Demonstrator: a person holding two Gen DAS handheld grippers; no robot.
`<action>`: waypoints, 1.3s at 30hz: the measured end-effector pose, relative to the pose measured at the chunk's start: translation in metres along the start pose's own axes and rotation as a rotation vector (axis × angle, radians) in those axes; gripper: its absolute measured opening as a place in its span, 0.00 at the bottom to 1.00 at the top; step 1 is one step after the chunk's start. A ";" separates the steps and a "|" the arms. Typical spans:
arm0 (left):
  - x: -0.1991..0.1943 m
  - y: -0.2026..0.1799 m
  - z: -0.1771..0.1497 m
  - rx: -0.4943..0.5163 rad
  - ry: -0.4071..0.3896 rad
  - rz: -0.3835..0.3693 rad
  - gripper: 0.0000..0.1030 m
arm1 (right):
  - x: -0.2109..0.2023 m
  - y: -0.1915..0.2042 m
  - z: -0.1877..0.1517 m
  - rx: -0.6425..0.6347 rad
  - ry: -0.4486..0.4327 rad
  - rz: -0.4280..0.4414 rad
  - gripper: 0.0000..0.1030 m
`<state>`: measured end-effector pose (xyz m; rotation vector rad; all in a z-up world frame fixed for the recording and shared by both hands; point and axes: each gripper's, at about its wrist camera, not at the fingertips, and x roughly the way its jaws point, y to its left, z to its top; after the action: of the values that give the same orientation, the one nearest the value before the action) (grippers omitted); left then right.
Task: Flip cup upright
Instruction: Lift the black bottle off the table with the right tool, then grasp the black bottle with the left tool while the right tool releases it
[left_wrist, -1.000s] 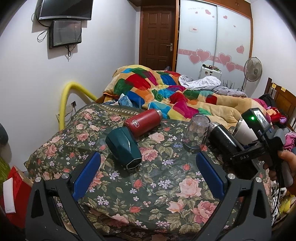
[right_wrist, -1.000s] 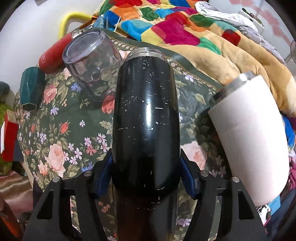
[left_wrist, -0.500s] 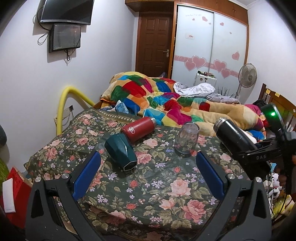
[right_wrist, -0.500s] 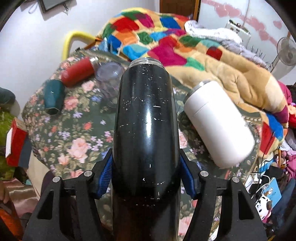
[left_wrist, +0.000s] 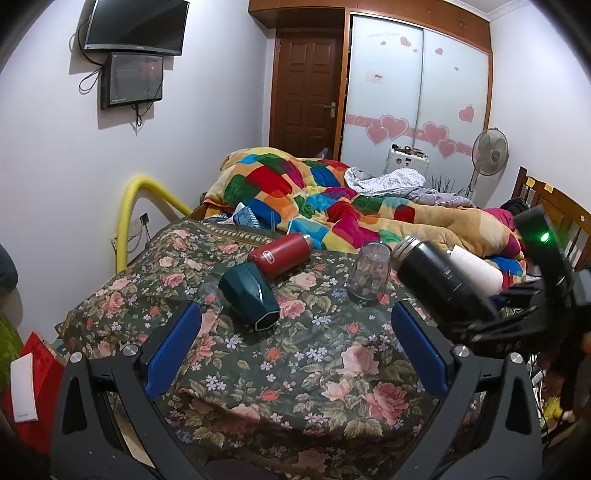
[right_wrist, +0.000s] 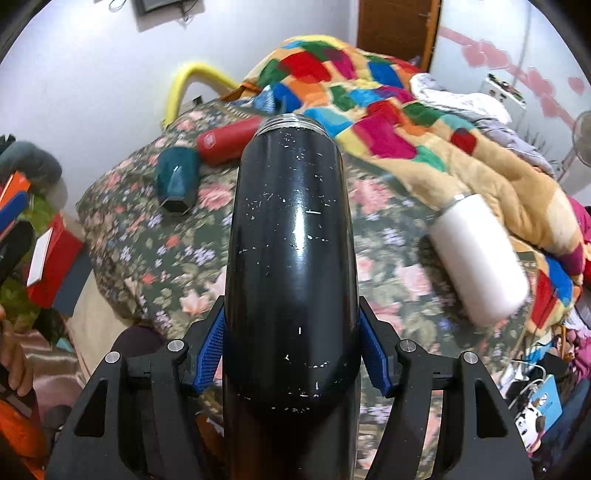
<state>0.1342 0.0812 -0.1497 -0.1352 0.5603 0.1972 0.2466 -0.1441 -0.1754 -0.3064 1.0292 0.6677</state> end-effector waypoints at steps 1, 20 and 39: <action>0.000 0.001 -0.002 -0.003 0.004 0.002 1.00 | 0.006 0.005 -0.001 -0.006 0.010 0.006 0.60; 0.040 0.016 -0.028 -0.045 0.143 -0.021 1.00 | 0.092 0.037 -0.012 -0.083 0.169 -0.034 0.60; 0.083 -0.005 -0.029 -0.066 0.307 -0.121 1.00 | 0.034 0.010 -0.010 -0.012 0.082 0.043 0.61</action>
<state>0.1889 0.0835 -0.2181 -0.2652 0.8485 0.0764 0.2449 -0.1295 -0.2094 -0.3253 1.1125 0.7052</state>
